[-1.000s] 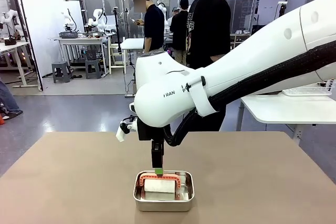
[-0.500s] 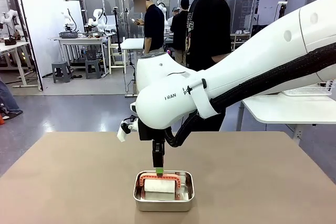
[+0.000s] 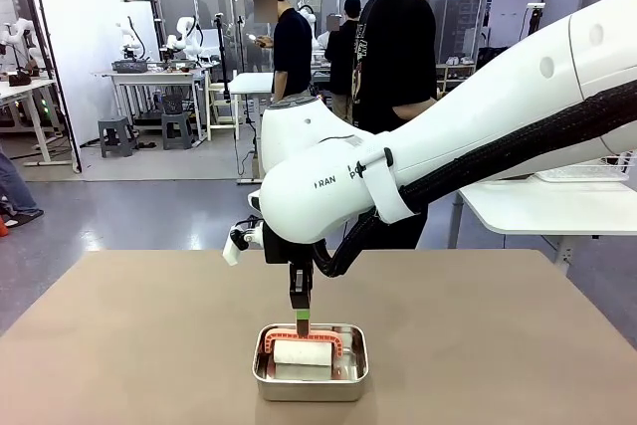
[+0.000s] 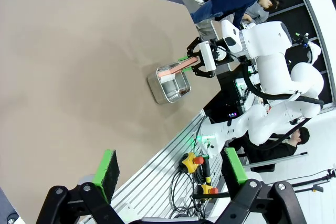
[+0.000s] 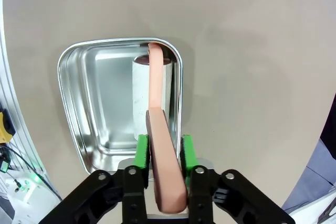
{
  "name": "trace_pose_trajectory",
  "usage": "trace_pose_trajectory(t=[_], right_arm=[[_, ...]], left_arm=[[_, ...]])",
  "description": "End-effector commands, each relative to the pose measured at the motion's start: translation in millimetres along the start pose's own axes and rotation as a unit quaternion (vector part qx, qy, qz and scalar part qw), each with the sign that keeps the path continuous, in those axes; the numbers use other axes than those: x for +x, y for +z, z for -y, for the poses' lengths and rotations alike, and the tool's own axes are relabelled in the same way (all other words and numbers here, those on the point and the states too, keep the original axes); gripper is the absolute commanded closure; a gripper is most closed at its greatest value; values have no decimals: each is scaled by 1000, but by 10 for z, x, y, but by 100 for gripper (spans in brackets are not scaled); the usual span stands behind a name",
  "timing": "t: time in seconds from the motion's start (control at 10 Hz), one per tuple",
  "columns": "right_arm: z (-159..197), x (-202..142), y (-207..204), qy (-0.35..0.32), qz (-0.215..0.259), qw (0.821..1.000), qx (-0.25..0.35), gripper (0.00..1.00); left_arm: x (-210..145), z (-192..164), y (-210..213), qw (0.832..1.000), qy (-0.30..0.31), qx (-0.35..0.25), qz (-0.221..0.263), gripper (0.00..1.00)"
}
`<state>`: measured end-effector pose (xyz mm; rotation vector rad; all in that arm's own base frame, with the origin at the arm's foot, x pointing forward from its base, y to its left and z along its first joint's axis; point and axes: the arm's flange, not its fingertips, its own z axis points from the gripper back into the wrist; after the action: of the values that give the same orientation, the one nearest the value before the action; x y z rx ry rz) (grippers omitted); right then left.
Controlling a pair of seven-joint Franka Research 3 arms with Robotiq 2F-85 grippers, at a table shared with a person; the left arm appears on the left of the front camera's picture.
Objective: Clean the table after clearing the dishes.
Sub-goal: When the right (or left) Handle tray is removed, use the right hand (or left hand) to clean the right (or left) side of the table with the Lint Roller.
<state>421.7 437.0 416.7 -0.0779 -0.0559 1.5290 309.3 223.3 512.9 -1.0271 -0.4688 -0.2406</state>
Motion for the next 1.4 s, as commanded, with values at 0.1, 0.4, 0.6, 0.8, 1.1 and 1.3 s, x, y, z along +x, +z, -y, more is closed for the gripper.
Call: trace_pose_trajectory(t=[0.1, 0.4, 0.6, 0.8, 1.1, 1.3], right_arm=[[-71, -39, -29, -14, -6, 1000, -13, 91], [-61, -38, 14, -20, 4, 1000, -8, 100], [-52, -74, 135, -26, 9, 1000, -10, 97], [1, -173, 461, -41, 17, 999, -1, 97], [-40, -291, 1073, -28, 34, 999, 17, 100], [-30, -393, 1273, -45, 47, 997, 49, 100]], left_arm=[[-26, 23, 28, 1000, -6, -2, 1, 0], [-26, 23, 28, 1000, -6, -2, 1, 0], [-26, 23, 28, 1000, -6, -2, 1, 0], [-26, 23, 28, 1000, -6, -2, 1, 0], [-26, 23, 28, 1000, -6, -2, 1, 0], [-26, 23, 28, 1000, -6, -2, 1, 0]])
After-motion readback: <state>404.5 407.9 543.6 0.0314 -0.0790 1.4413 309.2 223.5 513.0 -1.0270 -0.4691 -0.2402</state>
